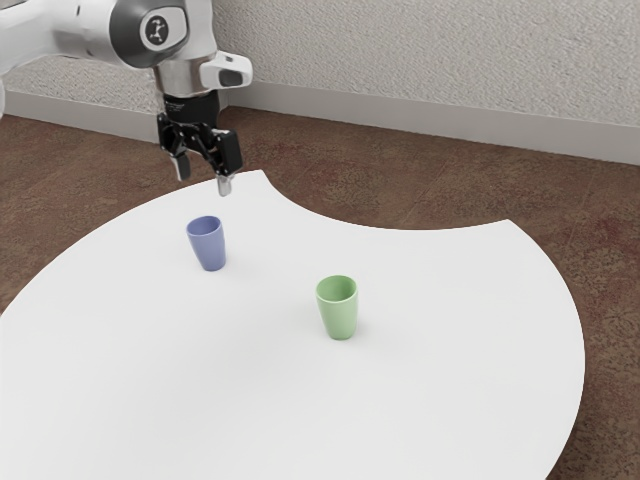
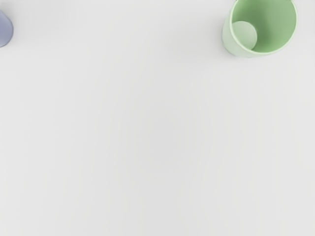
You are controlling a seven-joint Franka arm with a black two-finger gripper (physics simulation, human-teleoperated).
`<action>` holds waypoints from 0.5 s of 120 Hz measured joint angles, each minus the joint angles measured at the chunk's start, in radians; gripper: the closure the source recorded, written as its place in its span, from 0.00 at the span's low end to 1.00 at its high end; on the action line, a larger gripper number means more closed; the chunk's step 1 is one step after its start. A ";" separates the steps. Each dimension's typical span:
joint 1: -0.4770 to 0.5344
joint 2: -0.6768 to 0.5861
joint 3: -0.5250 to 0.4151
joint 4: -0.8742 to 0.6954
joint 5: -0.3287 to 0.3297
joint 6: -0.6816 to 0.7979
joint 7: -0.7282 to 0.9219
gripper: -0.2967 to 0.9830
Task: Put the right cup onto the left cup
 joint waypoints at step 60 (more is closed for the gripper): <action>-0.043 0.054 -0.015 -0.020 -0.038 0.102 0.008 0.23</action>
